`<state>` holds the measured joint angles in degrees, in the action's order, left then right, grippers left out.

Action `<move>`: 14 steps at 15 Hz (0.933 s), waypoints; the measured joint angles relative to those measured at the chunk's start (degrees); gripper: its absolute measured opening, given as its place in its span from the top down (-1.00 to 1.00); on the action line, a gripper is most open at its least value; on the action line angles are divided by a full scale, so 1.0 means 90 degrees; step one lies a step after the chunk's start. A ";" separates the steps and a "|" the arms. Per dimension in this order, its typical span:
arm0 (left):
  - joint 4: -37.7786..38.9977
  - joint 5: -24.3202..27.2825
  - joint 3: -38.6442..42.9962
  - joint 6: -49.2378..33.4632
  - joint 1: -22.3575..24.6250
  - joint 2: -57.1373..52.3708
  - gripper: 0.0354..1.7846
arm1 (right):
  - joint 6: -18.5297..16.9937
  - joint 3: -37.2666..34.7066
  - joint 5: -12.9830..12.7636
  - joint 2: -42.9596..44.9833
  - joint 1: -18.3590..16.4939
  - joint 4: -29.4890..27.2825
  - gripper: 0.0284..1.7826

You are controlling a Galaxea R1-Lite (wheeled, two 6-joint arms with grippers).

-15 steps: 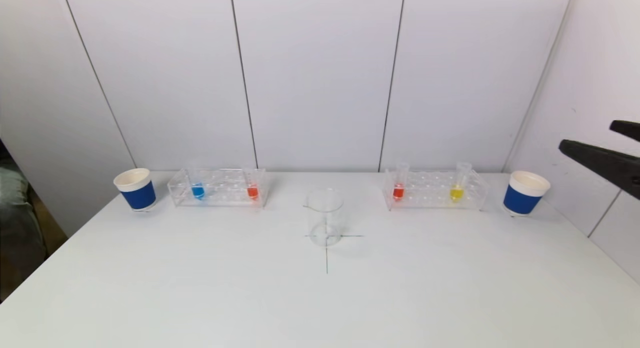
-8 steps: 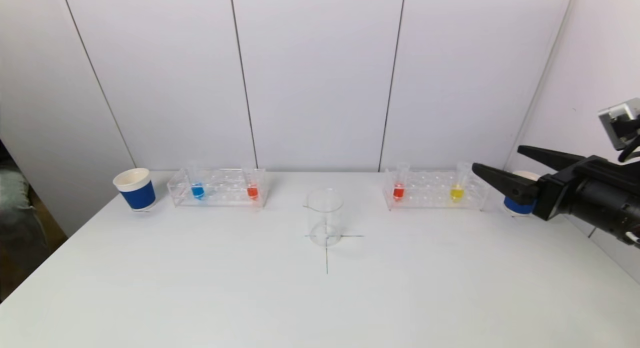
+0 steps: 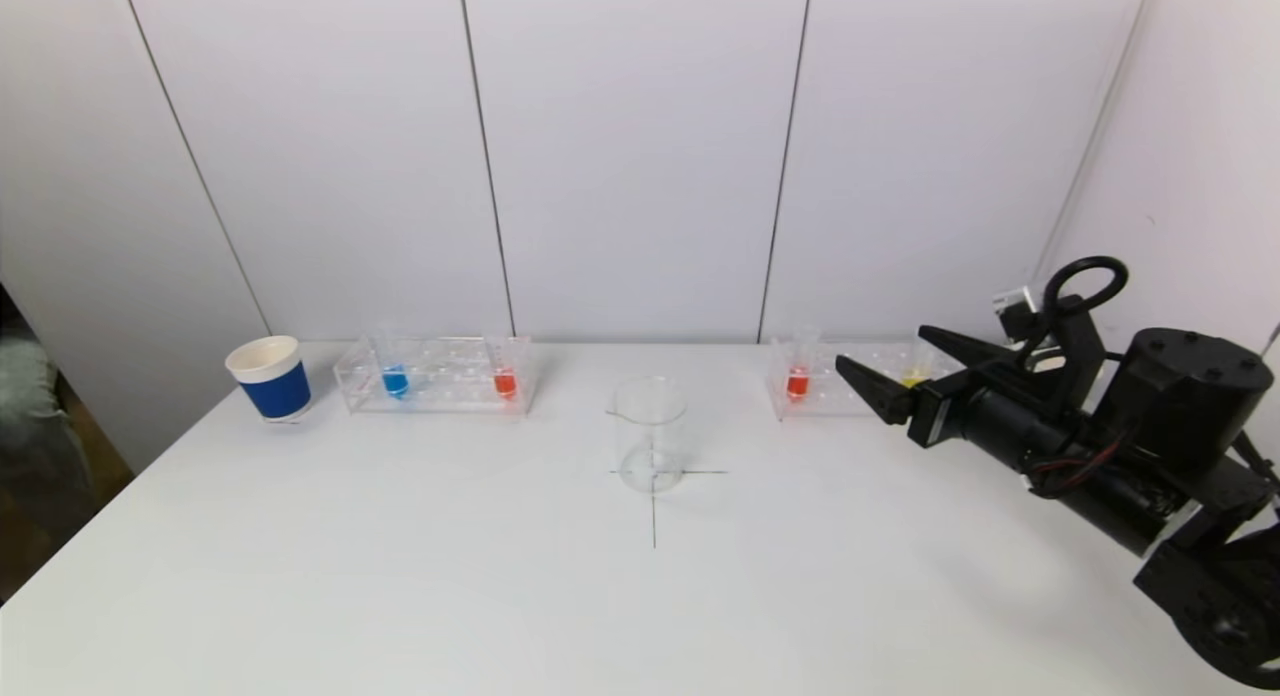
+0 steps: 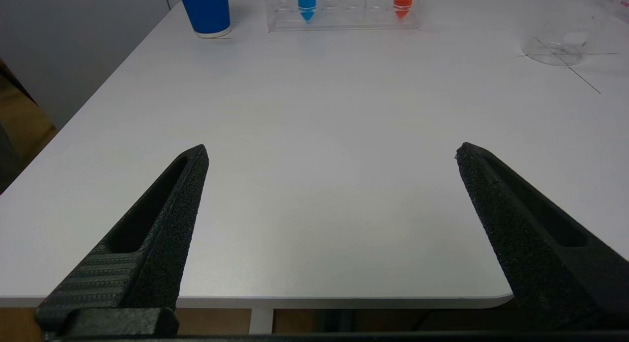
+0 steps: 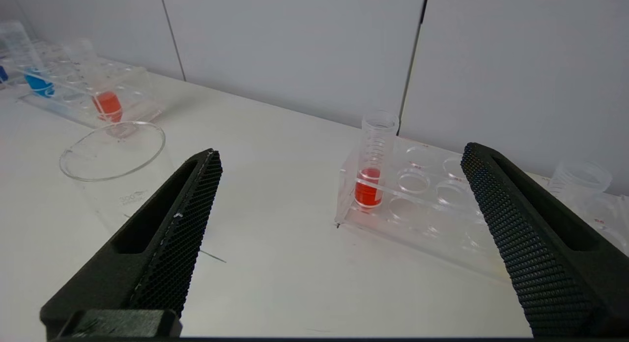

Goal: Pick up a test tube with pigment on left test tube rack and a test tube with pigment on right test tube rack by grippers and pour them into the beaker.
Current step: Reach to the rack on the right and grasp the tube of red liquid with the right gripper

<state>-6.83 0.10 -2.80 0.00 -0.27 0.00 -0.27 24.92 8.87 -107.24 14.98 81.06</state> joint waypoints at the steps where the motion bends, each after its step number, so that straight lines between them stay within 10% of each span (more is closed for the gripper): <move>1: 0.0000 0.0000 0.0000 0.0000 0.0000 0.0000 -0.98 | -0.0007 0.0039 -0.0142 -0.0303 0.0089 0.0344 -0.99; 14: 0.0000 -0.0003 0.0000 0.0000 0.0000 0.0000 -0.98 | 0.0000 0.1429 -0.0485 -0.2032 0.0087 0.0381 -0.99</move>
<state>-6.83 0.07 -2.80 0.00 -0.27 0.00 -0.27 37.78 4.51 -125.53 15.76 84.48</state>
